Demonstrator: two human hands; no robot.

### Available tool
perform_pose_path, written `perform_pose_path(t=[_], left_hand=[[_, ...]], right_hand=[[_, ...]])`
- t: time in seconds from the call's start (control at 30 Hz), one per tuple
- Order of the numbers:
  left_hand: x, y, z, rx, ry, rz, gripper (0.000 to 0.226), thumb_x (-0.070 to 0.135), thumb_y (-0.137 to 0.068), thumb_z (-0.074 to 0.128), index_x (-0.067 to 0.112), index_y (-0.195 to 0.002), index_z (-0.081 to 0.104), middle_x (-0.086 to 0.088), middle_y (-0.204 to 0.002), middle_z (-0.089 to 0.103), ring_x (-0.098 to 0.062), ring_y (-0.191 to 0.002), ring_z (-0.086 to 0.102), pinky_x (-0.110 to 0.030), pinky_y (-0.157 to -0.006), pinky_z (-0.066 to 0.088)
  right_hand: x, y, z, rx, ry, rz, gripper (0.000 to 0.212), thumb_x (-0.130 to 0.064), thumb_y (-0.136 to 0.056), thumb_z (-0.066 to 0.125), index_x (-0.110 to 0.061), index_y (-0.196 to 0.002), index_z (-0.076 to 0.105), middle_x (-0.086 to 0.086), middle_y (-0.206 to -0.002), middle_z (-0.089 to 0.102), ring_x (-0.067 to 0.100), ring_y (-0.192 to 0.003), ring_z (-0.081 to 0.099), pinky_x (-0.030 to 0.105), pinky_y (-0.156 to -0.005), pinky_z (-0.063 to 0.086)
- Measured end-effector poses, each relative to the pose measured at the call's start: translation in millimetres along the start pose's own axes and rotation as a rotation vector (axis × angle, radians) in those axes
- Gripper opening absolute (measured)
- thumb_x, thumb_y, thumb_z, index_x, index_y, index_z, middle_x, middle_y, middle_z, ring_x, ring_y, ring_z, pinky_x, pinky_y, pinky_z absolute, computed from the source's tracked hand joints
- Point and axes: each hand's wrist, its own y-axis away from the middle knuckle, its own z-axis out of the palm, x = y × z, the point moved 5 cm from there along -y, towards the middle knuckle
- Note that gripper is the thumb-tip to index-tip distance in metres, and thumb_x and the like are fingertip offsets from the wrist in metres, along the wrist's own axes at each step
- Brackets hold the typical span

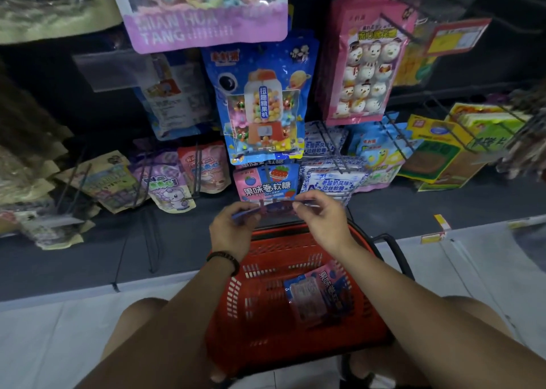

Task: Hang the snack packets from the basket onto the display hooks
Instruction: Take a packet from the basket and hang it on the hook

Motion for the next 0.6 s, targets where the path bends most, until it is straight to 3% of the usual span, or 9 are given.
perform_pose_path(t=[0.07, 0.17, 0.3, 0.43, 0.53, 0.6], left_hand=[[-4.1, -7.3, -0.4, -0.009, -0.127, 0.020, 0.010, 0.006, -0.090, 0.085, 0.016, -0.093, 0.082, -0.006, -0.107, 0.081, -0.018, -0.102, 0.076, -0.031, -0.093, 0.060], [-11.2, -22.2, -0.8, 0.012, -0.123, -0.023, 0.012, 0.018, -0.090, 0.087, 0.010, -0.097, 0.084, -0.004, -0.100, 0.083, -0.003, -0.088, 0.075, -0.014, -0.079, 0.055], [-17.6, -42.8, 1.6, 0.004, -0.143, -0.092, 0.019, 0.036, -0.096, 0.080, 0.018, -0.101, 0.084, 0.003, -0.095, 0.083, -0.004, -0.086, 0.073, -0.020, -0.079, 0.058], [-21.7, -59.6, 4.8, -0.014, -0.198, -0.117, 0.014, 0.046, -0.097, 0.075, 0.033, -0.093, 0.079, 0.010, -0.094, 0.081, -0.015, -0.095, 0.075, -0.038, -0.088, 0.061], [-21.3, -67.8, 10.1, -0.021, -0.063, -0.138, 0.008, 0.042, -0.097, 0.076, 0.038, -0.092, 0.081, 0.017, -0.091, 0.082, -0.006, -0.099, 0.076, -0.034, -0.093, 0.060], [-22.5, -74.7, 12.4, -0.006, -0.005, -0.179, 0.008, 0.041, -0.096, 0.078, 0.040, -0.089, 0.081, 0.016, -0.092, 0.082, -0.014, -0.106, 0.076, -0.041, -0.100, 0.061]], right_hand=[[10.4, -8.9, 3.9, -0.017, 0.049, 0.029, 0.004, -0.039, -0.096, 0.076, -0.037, -0.100, 0.076, -0.006, -0.102, 0.077, 0.023, -0.097, 0.073, 0.048, -0.092, 0.060], [20.4, -22.2, 15.1, -0.020, 0.037, 0.118, 0.022, -0.063, -0.087, 0.070, -0.044, -0.096, 0.073, -0.001, -0.097, 0.076, 0.025, -0.095, 0.074, 0.056, -0.092, 0.059], [41.9, -48.1, 30.6, -0.031, 0.004, 0.204, 0.043, -0.077, -0.081, 0.064, -0.036, -0.092, 0.071, 0.000, -0.092, 0.075, 0.030, -0.092, 0.074, 0.062, -0.087, 0.058], [48.0, -67.3, 33.1, -0.014, 0.014, 0.255, 0.036, -0.070, -0.087, 0.065, -0.034, -0.092, 0.068, -0.006, -0.089, 0.074, 0.026, -0.087, 0.073, 0.062, -0.087, 0.058], [47.9, -79.7, 34.7, 0.002, -0.010, 0.236, 0.029, -0.064, -0.093, 0.065, -0.036, -0.098, 0.069, -0.011, -0.089, 0.072, 0.022, -0.087, 0.072, 0.051, -0.083, 0.058], [48.2, -86.8, 35.5, 0.016, -0.017, 0.217, 0.030, -0.065, -0.092, 0.066, -0.036, -0.098, 0.070, -0.014, -0.082, 0.070, 0.016, -0.080, 0.067, 0.043, -0.078, 0.054]])
